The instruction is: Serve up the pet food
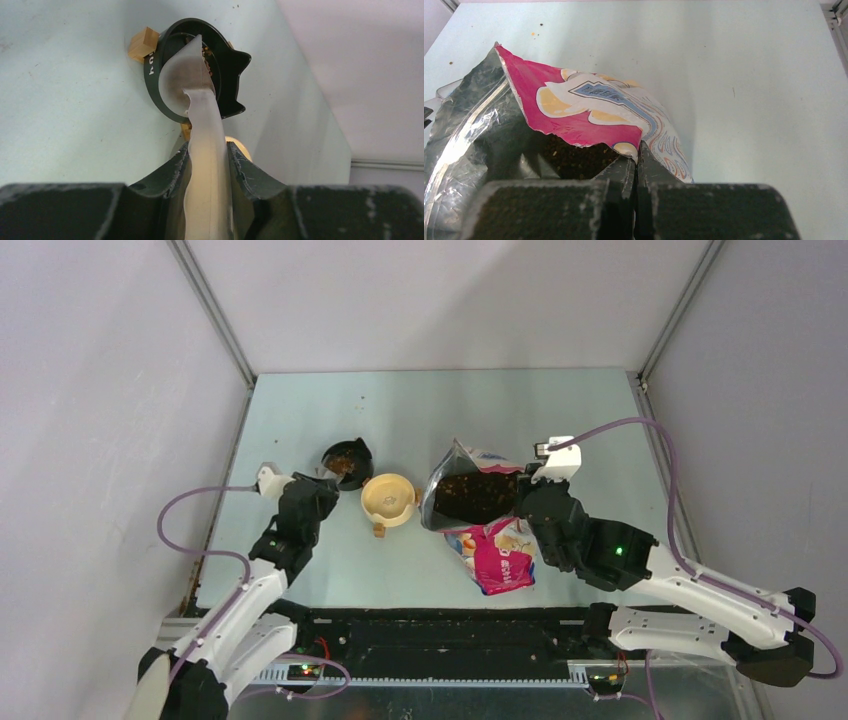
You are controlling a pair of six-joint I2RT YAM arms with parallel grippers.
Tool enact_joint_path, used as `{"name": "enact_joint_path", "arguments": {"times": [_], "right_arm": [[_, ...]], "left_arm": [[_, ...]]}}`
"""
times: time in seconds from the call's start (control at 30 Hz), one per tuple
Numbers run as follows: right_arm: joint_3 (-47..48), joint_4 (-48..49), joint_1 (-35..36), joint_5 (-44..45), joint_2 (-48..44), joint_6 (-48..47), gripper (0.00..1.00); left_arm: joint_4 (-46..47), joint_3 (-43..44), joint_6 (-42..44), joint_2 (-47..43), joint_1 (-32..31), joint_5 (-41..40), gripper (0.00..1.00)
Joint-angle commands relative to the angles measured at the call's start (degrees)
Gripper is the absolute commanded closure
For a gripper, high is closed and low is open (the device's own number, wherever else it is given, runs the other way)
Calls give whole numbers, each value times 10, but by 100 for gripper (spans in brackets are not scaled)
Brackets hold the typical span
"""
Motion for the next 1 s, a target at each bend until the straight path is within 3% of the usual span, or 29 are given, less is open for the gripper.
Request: {"name": "enact_joint_path", "arguments": {"times": [0.0, 0.97], "right_arm": [[25, 22, 2, 34, -25, 17, 100], [11, 35, -20, 13, -33, 10, 100]], "left_arm": [[-6, 42, 32, 14, 6, 15, 100], [-186, 198, 130, 85, 6, -14, 100]]}}
